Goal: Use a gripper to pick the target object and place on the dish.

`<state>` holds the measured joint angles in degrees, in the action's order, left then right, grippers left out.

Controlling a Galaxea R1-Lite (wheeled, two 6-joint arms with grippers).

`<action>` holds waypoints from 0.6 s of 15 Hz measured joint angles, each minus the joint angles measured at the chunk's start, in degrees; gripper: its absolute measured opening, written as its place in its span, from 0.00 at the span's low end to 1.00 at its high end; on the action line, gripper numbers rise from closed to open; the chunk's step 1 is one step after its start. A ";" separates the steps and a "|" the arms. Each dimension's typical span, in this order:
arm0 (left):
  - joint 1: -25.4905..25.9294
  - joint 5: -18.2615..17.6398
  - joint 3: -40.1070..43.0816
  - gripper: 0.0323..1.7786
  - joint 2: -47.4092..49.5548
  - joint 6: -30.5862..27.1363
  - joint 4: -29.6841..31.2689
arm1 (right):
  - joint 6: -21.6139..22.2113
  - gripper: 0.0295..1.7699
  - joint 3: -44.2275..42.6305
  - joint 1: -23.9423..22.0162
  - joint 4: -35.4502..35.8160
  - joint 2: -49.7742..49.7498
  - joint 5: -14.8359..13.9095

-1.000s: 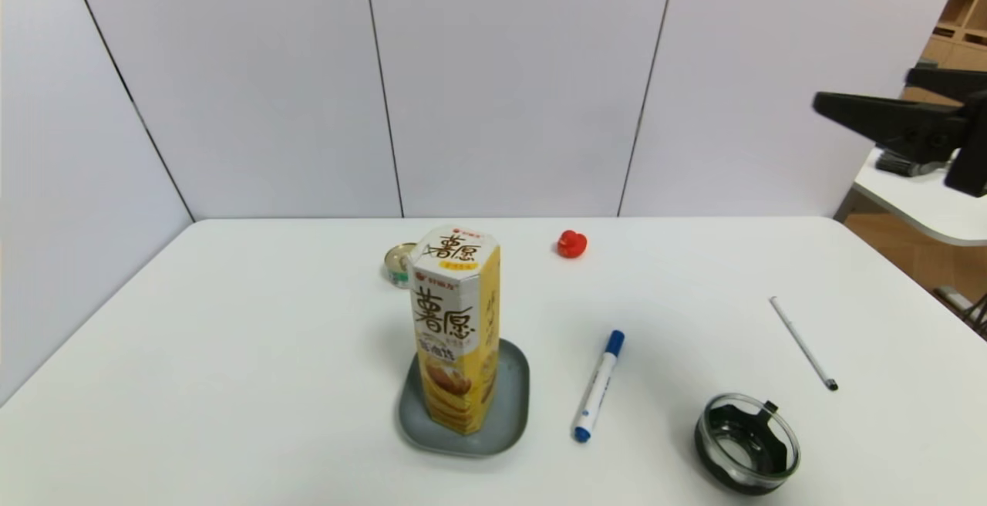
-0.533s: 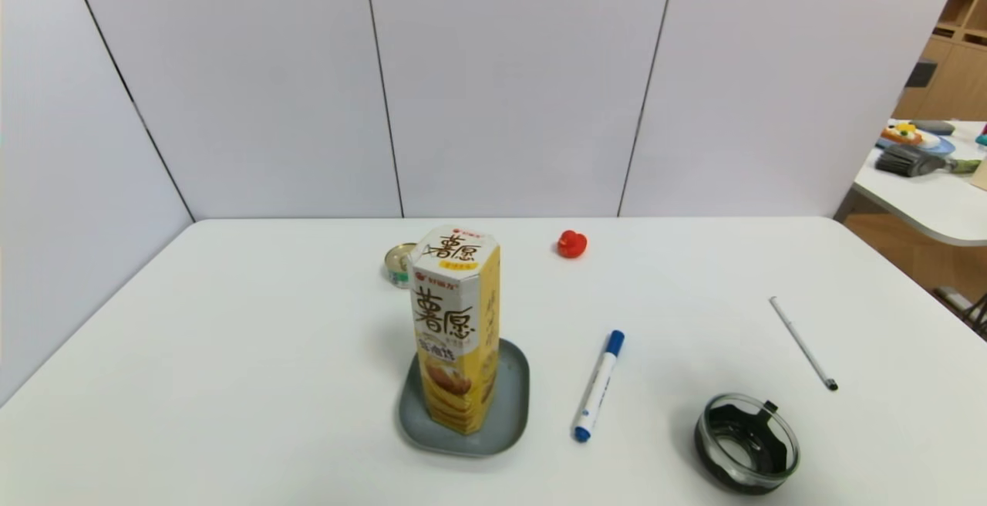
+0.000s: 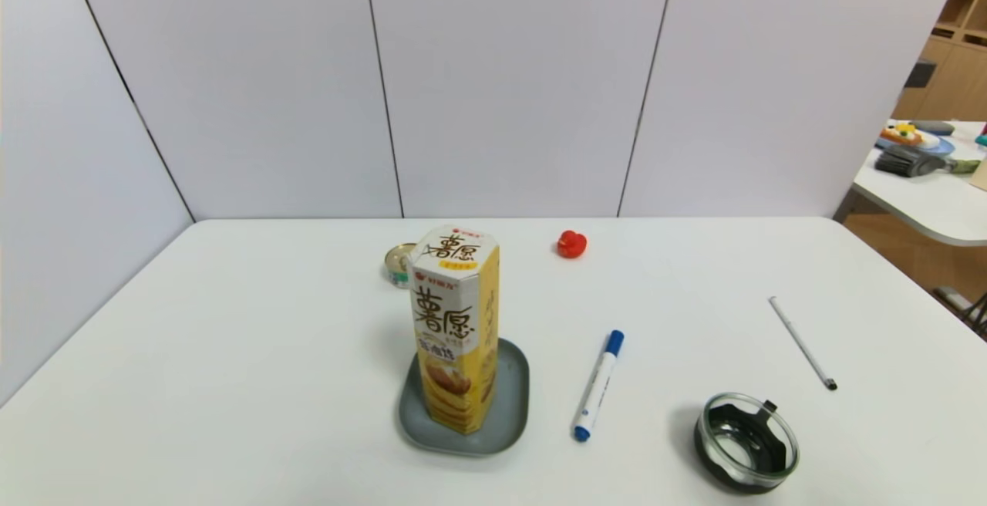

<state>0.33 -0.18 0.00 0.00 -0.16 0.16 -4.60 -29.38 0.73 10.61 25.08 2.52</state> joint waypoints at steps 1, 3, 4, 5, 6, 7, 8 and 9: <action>0.00 0.00 0.00 0.95 0.00 -0.02 0.00 | 0.16 0.96 1.79 0.00 -0.11 -3.04 0.00; 0.00 0.02 0.00 0.95 0.00 -0.02 0.00 | 0.35 0.96 5.46 -0.16 -0.50 -9.01 0.06; 0.00 0.00 0.00 0.95 0.00 -0.02 0.00 | 0.39 0.96 7.17 -0.32 -0.99 -11.68 0.09; 0.00 0.00 0.00 0.95 0.00 -0.02 0.00 | 0.30 0.96 8.87 -0.46 -2.21 -14.52 0.15; 0.00 0.02 0.00 0.95 0.00 -0.02 0.00 | 0.13 0.96 10.31 -0.57 -3.83 -17.16 0.20; 0.00 0.00 0.00 0.95 0.00 -0.02 0.00 | -0.04 0.96 12.13 -0.63 -5.51 -19.60 0.22; -0.02 0.00 0.00 0.95 0.00 -0.02 0.00 | -0.15 0.96 14.84 -0.66 -6.36 -21.53 0.01; -0.02 0.00 -0.02 0.95 0.00 -0.02 0.00 | -0.22 0.96 17.59 -0.66 -5.51 -22.76 -0.22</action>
<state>0.30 -0.18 -0.02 0.00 -0.18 0.16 -4.82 -11.79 0.07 5.10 2.32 2.30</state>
